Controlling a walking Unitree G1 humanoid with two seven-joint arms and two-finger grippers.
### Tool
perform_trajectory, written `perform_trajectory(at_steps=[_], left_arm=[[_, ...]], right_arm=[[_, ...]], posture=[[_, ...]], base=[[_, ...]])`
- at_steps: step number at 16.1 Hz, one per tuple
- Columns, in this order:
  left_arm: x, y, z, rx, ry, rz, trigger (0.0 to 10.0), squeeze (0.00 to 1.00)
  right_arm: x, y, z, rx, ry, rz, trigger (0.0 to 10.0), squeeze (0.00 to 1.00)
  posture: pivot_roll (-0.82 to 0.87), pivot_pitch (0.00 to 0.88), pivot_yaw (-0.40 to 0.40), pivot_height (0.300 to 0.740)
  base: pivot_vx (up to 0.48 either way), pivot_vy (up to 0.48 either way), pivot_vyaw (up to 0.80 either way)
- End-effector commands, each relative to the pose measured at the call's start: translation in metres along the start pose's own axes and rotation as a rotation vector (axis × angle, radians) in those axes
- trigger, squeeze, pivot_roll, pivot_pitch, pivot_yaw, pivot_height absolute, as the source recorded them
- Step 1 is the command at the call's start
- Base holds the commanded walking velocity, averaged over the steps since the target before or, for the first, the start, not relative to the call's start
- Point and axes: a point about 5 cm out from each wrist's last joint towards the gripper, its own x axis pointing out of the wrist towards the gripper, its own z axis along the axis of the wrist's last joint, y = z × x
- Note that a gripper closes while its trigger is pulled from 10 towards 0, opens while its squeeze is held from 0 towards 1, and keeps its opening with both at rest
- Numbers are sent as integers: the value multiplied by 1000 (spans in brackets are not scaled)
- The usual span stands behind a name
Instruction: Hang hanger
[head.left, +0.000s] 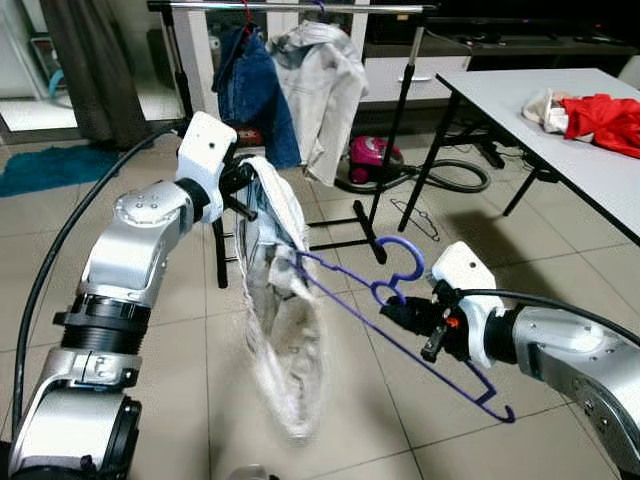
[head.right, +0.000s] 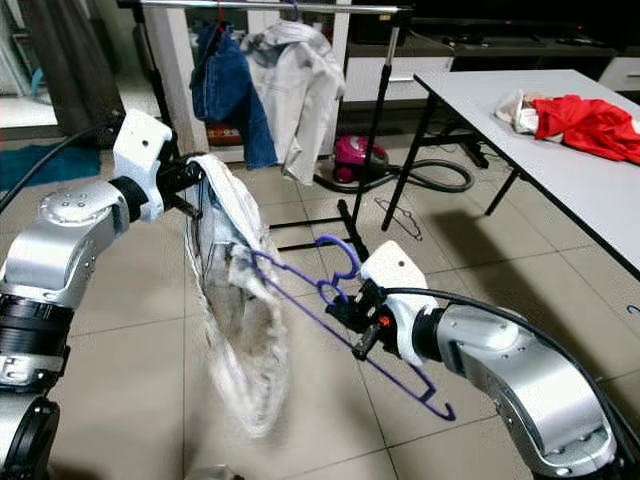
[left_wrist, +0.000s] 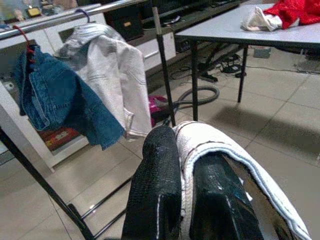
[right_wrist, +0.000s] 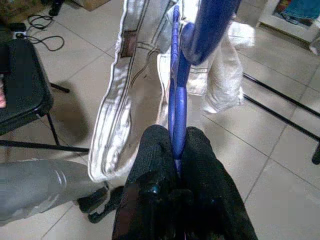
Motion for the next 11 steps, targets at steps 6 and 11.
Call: perform_trajectory(at_steps=[6,11], left_arm=[[19,-32,41,-148,-170,-135,0,0],[24,-18,48,-152,-184,-36,0,0]], right_arm=[[62,11,10,-9,20,-7,10000,0],[77,22,-15,-126,222,123,10000,0]], posture=[[79,0,-1,740],[89,0,-6,740]], base=[[0,0,0],[0,0,0]])
